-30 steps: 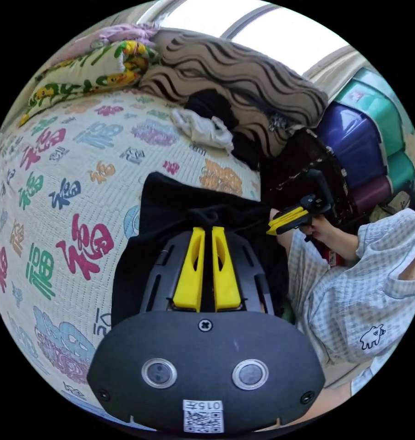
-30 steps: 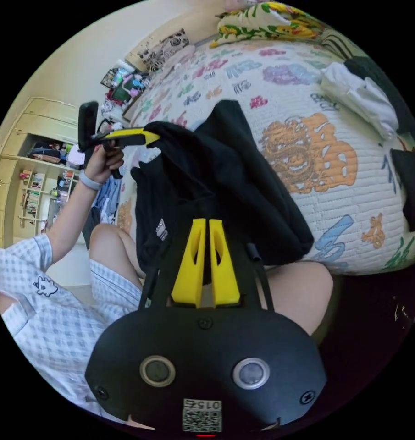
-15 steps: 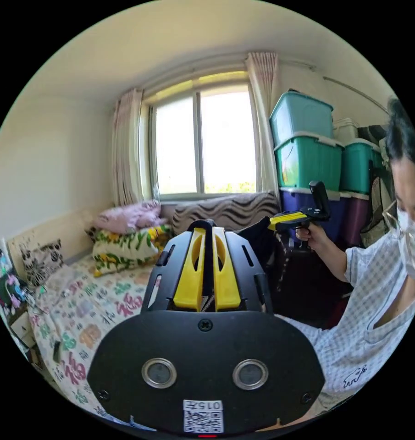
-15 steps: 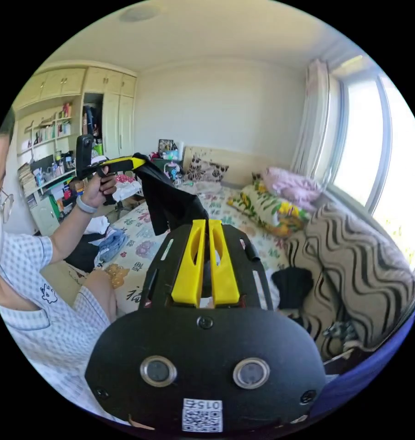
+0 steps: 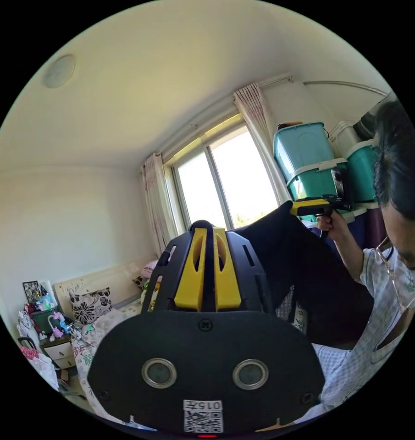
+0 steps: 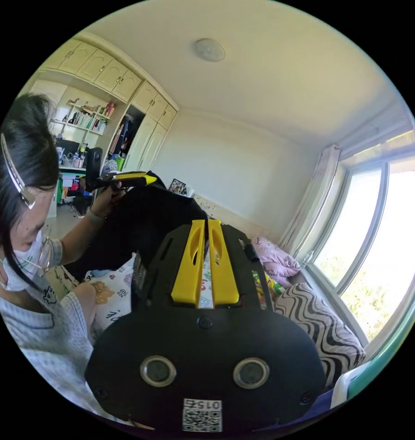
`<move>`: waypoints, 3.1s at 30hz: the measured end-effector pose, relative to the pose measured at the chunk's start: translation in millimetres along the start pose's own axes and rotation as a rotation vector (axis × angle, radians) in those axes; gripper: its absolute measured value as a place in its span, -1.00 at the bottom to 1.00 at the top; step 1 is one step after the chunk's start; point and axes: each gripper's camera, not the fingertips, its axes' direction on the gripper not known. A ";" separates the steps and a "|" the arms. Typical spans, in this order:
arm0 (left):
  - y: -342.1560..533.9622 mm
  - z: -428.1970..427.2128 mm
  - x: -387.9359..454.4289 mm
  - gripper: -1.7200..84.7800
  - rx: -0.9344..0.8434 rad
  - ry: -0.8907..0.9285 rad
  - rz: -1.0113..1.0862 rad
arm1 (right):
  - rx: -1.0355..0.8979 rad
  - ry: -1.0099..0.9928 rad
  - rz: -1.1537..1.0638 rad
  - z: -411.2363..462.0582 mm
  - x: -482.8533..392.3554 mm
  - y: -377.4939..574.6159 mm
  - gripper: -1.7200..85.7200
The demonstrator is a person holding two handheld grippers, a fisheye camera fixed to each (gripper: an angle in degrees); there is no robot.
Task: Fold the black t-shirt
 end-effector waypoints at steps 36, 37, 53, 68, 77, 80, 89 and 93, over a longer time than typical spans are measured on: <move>761.4 264.5 18.0 -0.70 -1.511 0.118 -0.894 | -1.338 -0.733 0.813 540.0 82.8 575.3 -0.77; 774.8 275.3 31.9 -0.71 -1.580 0.027 -0.841 | -1.356 -0.698 0.801 547.3 88.4 582.7 -0.83; 728.1 223.5 55.3 -0.98 -1.380 -0.354 -0.864 | -1.248 -0.556 0.734 528.2 227.1 624.8 -0.98; 791.3 405.1 142.5 -0.80 -1.415 -0.076 -0.832 | -1.098 -0.532 0.829 582.7 337.9 653.9 -0.82; 836.4 676.1 197.3 -0.78 -1.270 0.260 -0.697 | -1.071 -0.692 0.911 745.2 393.7 682.5 -0.86; 865.1 743.6 206.4 -0.77 -1.299 0.309 -0.702 | -1.105 -0.750 0.820 768.5 409.0 686.7 -0.94; 865.2 865.2 224.7 -0.79 -1.134 0.367 -0.988 | -1.015 -0.497 0.625 801.2 579.5 637.4 -0.92; 858.6 933.7 230.2 -0.78 -1.164 0.379 -0.952 | -1.110 -0.367 0.604 846.6 628.2 654.4 -0.86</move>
